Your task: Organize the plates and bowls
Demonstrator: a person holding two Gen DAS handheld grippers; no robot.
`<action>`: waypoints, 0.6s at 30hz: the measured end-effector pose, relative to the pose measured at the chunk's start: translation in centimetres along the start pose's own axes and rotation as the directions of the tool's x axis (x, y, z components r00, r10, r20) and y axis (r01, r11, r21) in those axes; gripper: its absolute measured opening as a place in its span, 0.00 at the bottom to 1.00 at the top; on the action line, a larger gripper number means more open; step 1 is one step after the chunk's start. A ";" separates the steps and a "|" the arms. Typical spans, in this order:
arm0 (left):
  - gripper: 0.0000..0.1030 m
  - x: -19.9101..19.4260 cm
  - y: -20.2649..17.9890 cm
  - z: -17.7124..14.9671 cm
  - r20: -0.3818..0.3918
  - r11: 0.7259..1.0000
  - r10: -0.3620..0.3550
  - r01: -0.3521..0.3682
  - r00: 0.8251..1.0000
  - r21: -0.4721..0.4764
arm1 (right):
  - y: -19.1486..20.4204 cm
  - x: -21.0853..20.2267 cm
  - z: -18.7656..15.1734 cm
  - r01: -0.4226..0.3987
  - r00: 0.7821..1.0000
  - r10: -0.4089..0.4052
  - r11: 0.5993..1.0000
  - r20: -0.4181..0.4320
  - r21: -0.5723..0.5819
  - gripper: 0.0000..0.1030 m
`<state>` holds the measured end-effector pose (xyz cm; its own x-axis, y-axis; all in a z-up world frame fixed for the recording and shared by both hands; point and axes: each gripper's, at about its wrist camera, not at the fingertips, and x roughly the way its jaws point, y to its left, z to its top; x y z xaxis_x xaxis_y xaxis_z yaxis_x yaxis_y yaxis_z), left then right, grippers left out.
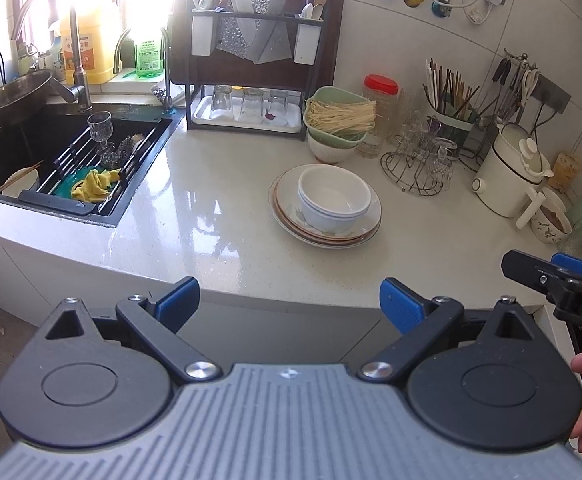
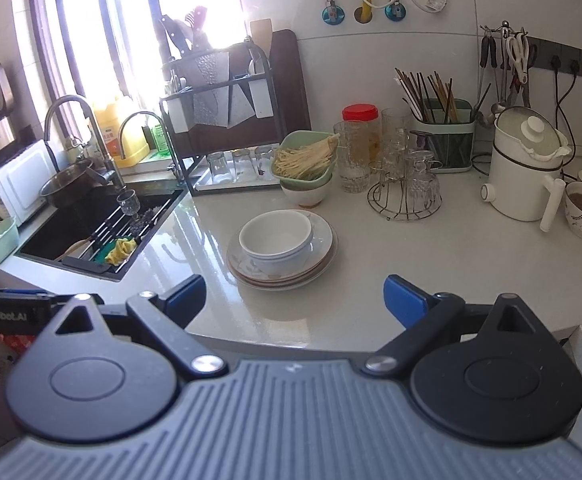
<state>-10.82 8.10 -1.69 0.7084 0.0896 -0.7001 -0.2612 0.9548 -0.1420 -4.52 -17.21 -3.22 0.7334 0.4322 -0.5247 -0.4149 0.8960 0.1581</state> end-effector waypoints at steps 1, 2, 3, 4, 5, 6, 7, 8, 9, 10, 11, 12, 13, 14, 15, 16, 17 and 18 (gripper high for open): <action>0.96 0.0 0.0 0.0 -0.003 1.000 -0.004 0.004 1.000 -0.001 | 0.1 0.0 0.0 -0.002 1.000 0.002 1.000 -0.003 0.000 0.94; 0.96 0.0 0.0 0.0 -0.007 1.000 -0.006 0.006 1.000 -0.001 | 0.1 -0.1 0.1 -0.004 1.000 0.004 1.000 -0.004 -0.002 0.94; 0.96 0.0 -0.1 -0.1 -0.008 1.000 -0.007 0.007 1.000 0.002 | 0.2 -0.1 0.0 -0.005 1.000 0.005 1.000 -0.001 -0.005 0.94; 0.96 0.0 -0.1 -0.1 -0.008 1.000 -0.008 0.008 1.000 0.004 | 0.3 -0.2 0.1 -0.006 1.000 0.006 1.000 0.001 -0.007 0.94; 0.96 -0.1 -0.2 -0.2 -0.006 1.000 -0.009 0.009 1.000 0.006 | 0.4 -0.3 0.0 -0.007 1.000 0.007 1.000 0.001 -0.007 0.94; 0.96 -0.2 -0.2 -0.3 -0.006 1.000 -0.012 0.012 1.000 0.005 | 0.4 -0.3 0.0 -0.007 1.000 0.007 1.000 -0.001 -0.005 0.94; 0.96 -0.3 -0.1 -0.3 -0.006 1.000 -0.015 0.015 1.000 0.002 | 0.5 -0.3 0.0 -0.004 1.000 0.004 1.000 -0.004 -0.003 0.94; 0.96 -0.4 -0.1 -0.3 -0.005 1.000 -0.018 0.018 1.000 -0.002 | 0.5 -0.3 0.0 -0.001 1.000 0.001 1.000 -0.006 -0.004 0.94; 0.96 -0.5 0.0 -0.3 -0.004 1.000 -0.019 0.019 1.000 0.000 | 0.6 -0.2 -0.1 0.001 1.000 -0.002 1.000 -0.010 -0.007 0.94; 0.96 -0.6 0.0 -0.3 -0.001 1.000 -0.016 0.016 1.000 0.006 | 0.7 -0.2 -0.1 0.001 1.000 -0.002 1.000 -0.013 -0.005 0.94; 0.96 -0.8 0.1 -0.3 0.002 1.000 -0.012 0.012 1.000 0.010 | 0.7 -0.3 -0.2 -0.001 1.000 0.001 1.000 -0.013 -0.001 0.94; 0.96 -0.9 0.2 -0.2 0.003 1.000 -0.011 0.011 1.000 0.011 | 0.7 -0.3 -0.2 -0.002 1.000 0.002 1.000 -0.014 0.003 0.94; 0.96 -0.9 0.2 -0.2 0.002 1.000 -0.011 0.011 1.000 0.012 | 0.7 -0.2 -0.2 -0.004 1.000 0.004 1.000 -0.017 0.007 0.94; 0.96 -0.9 0.2 -0.1 0.001 1.000 -0.010 0.010 1.000 0.013 | 0.7 -0.3 -0.2 -0.005 1.000 0.005 1.000 -0.017 0.008 0.94; 0.96 -0.9 0.2 -0.2 0.002 1.000 -0.007 0.007 1.000 0.013 | 0.7 -0.2 -0.2 -0.006 1.000 0.006 1.000 -0.018 0.009 0.94; 0.96 -1.0 0.2 -0.2 0.002 1.000 -0.005 0.005 1.000 0.013 | 0.7 -0.2 -0.2 -0.005 1.000 0.005 1.000 -0.018 0.010 0.94; 0.96 -1.0 0.2 -0.1 0.002 1.000 -0.003 0.003 1.000 0.011 | 0.7 -0.3 -0.2 -0.006 1.000 0.006 1.000 -0.017 0.011 0.94; 0.96 -1.0 0.2 -0.1 0.003 1.000 -0.004 0.004 1.000 0.007 | 0.7 -0.2 -0.2 -0.005 1.000 0.005 1.000 -0.017 0.007 0.94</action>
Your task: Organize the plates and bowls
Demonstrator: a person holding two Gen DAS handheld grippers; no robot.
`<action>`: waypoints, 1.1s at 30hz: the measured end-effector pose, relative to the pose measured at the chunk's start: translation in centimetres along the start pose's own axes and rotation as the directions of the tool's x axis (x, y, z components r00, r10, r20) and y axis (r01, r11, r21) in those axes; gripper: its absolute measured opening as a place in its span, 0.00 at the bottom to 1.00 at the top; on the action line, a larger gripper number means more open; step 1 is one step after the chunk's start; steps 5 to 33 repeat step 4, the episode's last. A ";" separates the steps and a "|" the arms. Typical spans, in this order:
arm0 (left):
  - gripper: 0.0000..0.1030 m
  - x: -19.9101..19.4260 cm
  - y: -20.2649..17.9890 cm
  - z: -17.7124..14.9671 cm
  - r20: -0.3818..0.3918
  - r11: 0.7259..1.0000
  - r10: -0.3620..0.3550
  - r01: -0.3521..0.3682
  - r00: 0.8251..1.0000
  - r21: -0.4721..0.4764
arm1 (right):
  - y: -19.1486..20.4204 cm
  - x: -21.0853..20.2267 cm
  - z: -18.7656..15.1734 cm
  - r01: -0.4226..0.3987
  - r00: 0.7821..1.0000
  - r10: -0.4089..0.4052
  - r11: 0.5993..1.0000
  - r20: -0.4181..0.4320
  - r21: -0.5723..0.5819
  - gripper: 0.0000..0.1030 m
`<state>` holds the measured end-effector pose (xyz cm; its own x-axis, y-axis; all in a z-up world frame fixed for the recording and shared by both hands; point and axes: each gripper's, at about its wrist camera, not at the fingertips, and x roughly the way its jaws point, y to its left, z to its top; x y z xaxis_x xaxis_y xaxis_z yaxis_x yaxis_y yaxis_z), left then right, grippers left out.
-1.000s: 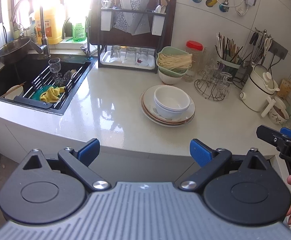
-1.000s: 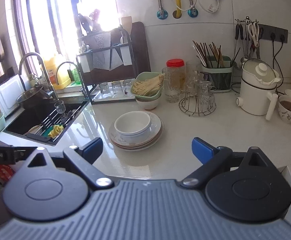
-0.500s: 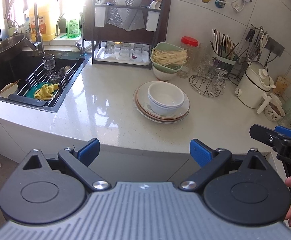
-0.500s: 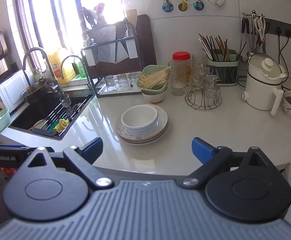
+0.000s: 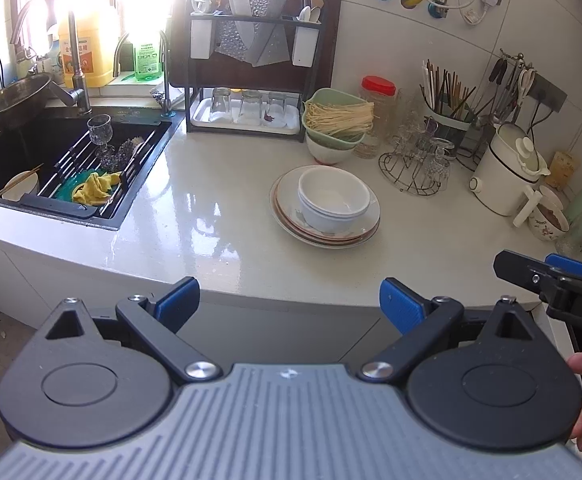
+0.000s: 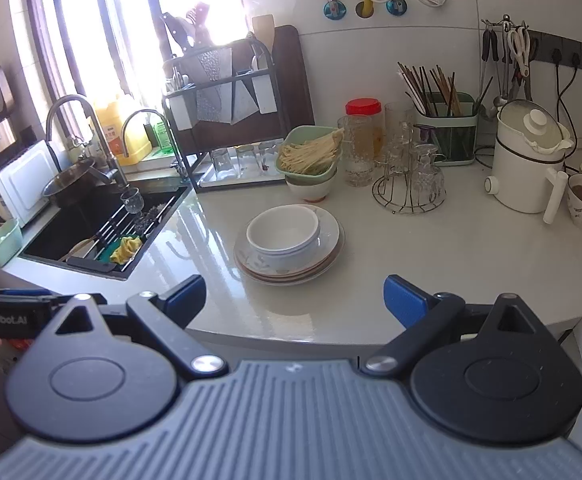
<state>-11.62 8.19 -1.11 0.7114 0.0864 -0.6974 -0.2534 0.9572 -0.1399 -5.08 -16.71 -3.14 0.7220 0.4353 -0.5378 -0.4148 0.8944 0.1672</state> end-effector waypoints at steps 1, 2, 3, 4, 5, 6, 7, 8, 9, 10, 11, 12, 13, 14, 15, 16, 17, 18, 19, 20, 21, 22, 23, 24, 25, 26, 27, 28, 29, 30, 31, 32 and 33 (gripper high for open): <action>0.96 0.0 0.0 0.1 -0.001 1.000 -0.002 0.002 1.000 -0.002 | 0.0 0.0 0.1 0.003 1.000 -0.003 1.000 0.001 0.000 0.94; 0.96 0.1 0.0 0.2 -0.001 1.000 -0.003 0.003 1.000 -0.002 | 0.1 0.0 0.1 0.006 1.000 -0.006 1.000 0.002 0.000 0.94; 0.96 0.1 0.0 0.3 -0.002 1.000 -0.003 0.003 1.000 -0.001 | 0.1 0.1 0.2 0.009 1.000 -0.009 1.000 0.003 0.004 0.94; 0.96 0.1 0.0 0.4 -0.001 1.000 -0.001 0.001 1.000 0.001 | 0.0 0.1 0.2 0.011 1.000 -0.011 1.000 0.003 0.009 0.94; 0.96 0.1 0.0 0.4 -0.001 1.000 -0.001 0.001 1.000 0.001 | 0.0 0.1 0.2 0.011 1.000 -0.011 1.000 0.003 0.009 0.94; 0.96 0.1 0.0 0.4 -0.001 1.000 -0.001 0.001 1.000 0.001 | 0.0 0.1 0.2 0.011 1.000 -0.011 1.000 0.003 0.009 0.94; 0.96 0.1 0.0 0.4 -0.001 1.000 -0.001 0.001 1.000 0.001 | 0.0 0.1 0.2 0.011 1.000 -0.011 1.000 0.003 0.009 0.94; 0.96 0.1 0.0 0.4 -0.001 1.000 -0.001 0.001 1.000 0.001 | 0.0 0.1 0.2 0.011 1.000 -0.011 1.000 0.003 0.009 0.94; 0.96 0.1 0.0 0.4 -0.001 1.000 -0.001 0.001 1.000 0.001 | 0.0 0.1 0.2 0.011 1.000 -0.011 1.000 0.003 0.009 0.94; 0.96 0.1 0.0 0.4 -0.001 1.000 -0.001 0.001 1.000 0.001 | 0.0 0.1 0.2 0.011 1.000 -0.011 1.000 0.003 0.009 0.94; 0.96 0.1 0.0 0.4 -0.001 1.000 -0.001 0.001 1.000 0.001 | 0.0 0.1 0.2 0.011 1.000 -0.011 1.000 0.003 0.009 0.94; 0.96 0.1 0.0 0.4 -0.001 1.000 -0.001 0.001 1.000 0.001 | 0.0 0.1 0.2 0.011 1.000 -0.011 1.000 0.003 0.009 0.94; 0.96 0.1 0.0 0.4 -0.001 1.000 -0.001 0.001 1.000 0.001 | 0.0 0.1 0.2 0.011 1.000 -0.011 1.000 0.003 0.009 0.94; 0.96 0.1 0.0 0.4 -0.001 1.000 -0.001 0.001 1.000 0.001 | 0.0 0.1 0.2 0.011 1.000 -0.011 1.000 0.003 0.009 0.94; 0.96 0.1 0.0 0.4 -0.001 1.000 -0.001 0.001 1.000 0.001 | 0.0 0.1 0.2 0.011 1.000 -0.011 1.000 0.003 0.009 0.94; 0.96 0.1 0.0 0.4 -0.001 1.000 -0.001 0.001 1.000 0.001 | 0.0 0.1 0.2 0.011 1.000 -0.011 1.000 0.003 0.009 0.94; 0.96 0.1 0.0 0.4 -0.001 1.000 -0.001 0.001 1.000 0.001 | 0.0 0.1 0.2 0.011 1.000 -0.011 1.000 0.003 0.009 0.94; 0.96 0.1 0.0 0.4 -0.001 1.000 -0.001 0.001 1.000 0.001 | 0.0 0.1 0.2 0.011 1.000 -0.011 1.000 0.003 0.009 0.94; 0.96 0.1 0.0 0.4 -0.001 1.000 -0.001 0.001 1.000 0.001 | 0.0 0.1 0.2 0.011 1.000 -0.011 1.000 0.003 0.009 0.94; 0.96 0.1 0.0 0.4 -0.001 1.000 -0.001 0.001 1.000 0.001 | 0.0 0.1 0.2 0.011 1.000 -0.011 1.000 0.003 0.009 0.94; 0.96 0.1 0.0 0.4 -0.001 1.000 -0.001 0.001 1.000 0.001 | 0.0 0.1 0.2 0.011 1.000 -0.011 1.000 0.003 0.009 0.94; 0.96 0.1 0.0 0.4 -0.001 1.000 -0.001 0.001 1.000 0.001 | 0.0 0.1 0.2 0.011 1.000 -0.011 1.000 0.003 0.009 0.94; 0.96 0.1 0.0 0.4 -0.001 1.000 -0.001 0.001 1.000 0.001 | 0.0 0.1 0.2 0.011 1.000 -0.011 1.000 0.003 0.009 0.94; 0.96 0.1 0.0 0.4 -0.001 1.000 -0.001 0.001 1.000 0.001 | 0.0 0.1 0.2 0.011 1.000 -0.011 1.000 0.003 0.009 0.94; 0.96 0.1 0.0 0.4 -0.001 1.000 -0.001 0.001 1.000 0.001 | 0.0 0.1 0.2 0.011 1.000 -0.011 1.000 0.003 0.009 0.94; 0.96 0.1 0.0 0.4 -0.001 1.000 -0.001 0.001 1.000 0.001 | 0.0 0.1 0.2 0.011 1.000 -0.011 1.000 0.003 0.009 0.94; 0.96 0.1 0.0 0.4 -0.001 1.000 -0.001 0.001 1.000 0.001 | 0.0 0.1 0.2 0.011 1.000 -0.011 1.000 0.003 0.009 0.94; 0.96 0.1 0.0 0.4 -0.001 1.000 -0.001 0.001 1.000 0.001 | 0.0 0.1 0.2 0.011 1.000 -0.011 1.000 0.003 0.009 0.94; 0.96 0.1 0.0 0.4 -0.001 1.000 -0.001 0.001 1.000 0.001 | 0.0 0.1 0.2 0.011 1.000 -0.011 1.000 0.003 0.009 0.94; 0.96 0.1 0.0 0.4 -0.001 1.000 -0.001 0.001 1.000 0.001 | 0.0 0.1 0.2 0.011 1.000 -0.011 1.000 0.003 0.009 0.94; 0.96 0.1 0.0 0.4 -0.001 1.000 -0.001 0.001 1.000 0.001 | 0.0 0.1 0.2 0.011 1.000 -0.011 1.000 0.003 0.009 0.94; 0.96 0.1 0.0 0.4 -0.001 1.000 -0.001 0.001 1.000 0.001 | 0.0 0.1 0.2 0.011 1.000 -0.011 1.000 0.003 0.009 0.94; 0.96 0.1 0.0 0.4 -0.001 1.000 -0.001 0.001 1.000 0.001 | 0.0 0.1 0.2 0.011 1.000 -0.011 1.000 0.003 0.009 0.94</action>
